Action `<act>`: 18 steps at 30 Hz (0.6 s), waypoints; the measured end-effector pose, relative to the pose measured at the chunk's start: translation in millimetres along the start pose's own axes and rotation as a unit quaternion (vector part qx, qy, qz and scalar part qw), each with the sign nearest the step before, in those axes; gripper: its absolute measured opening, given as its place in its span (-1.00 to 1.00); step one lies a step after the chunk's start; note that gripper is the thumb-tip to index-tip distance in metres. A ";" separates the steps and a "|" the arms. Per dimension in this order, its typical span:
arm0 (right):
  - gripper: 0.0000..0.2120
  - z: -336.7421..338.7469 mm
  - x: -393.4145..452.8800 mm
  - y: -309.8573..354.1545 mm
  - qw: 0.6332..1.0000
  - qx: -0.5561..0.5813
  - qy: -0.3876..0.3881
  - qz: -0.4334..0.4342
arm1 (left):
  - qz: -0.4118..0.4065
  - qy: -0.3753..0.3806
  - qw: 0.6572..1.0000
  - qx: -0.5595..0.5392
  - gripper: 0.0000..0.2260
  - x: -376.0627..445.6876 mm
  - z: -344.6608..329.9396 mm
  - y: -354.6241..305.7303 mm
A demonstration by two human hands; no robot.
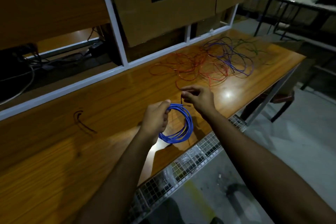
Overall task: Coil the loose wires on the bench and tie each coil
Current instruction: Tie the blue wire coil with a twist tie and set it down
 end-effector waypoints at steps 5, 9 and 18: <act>-0.88 8.9 6.1 0.6 0.999 -0.030 -0.030 0.024 | -0.001 -0.001 1.000 -0.018 -0.75 -6.7 -12.4 -4.2; -0.87 7.2 3.8 2.1 0.995 -0.059 -0.044 0.062 | 0.002 0.000 0.999 -0.037 -0.77 -13.2 -13.4 -7.5; -0.87 2.7 -25.8 25.5 0.998 0.023 0.039 0.044 | -0.024 -0.065 0.997 0.017 -0.72 -14.1 -2.6 -0.4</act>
Point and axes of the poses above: each hand's wrist, its own x-axis towards the middle knuckle, its own z-axis out of the back of the hand, y = z × x, the point moved 6 cm from there along x, towards the middle knuckle, and after that the axes turned 14 degrees about -y, right-handed, at the moved point
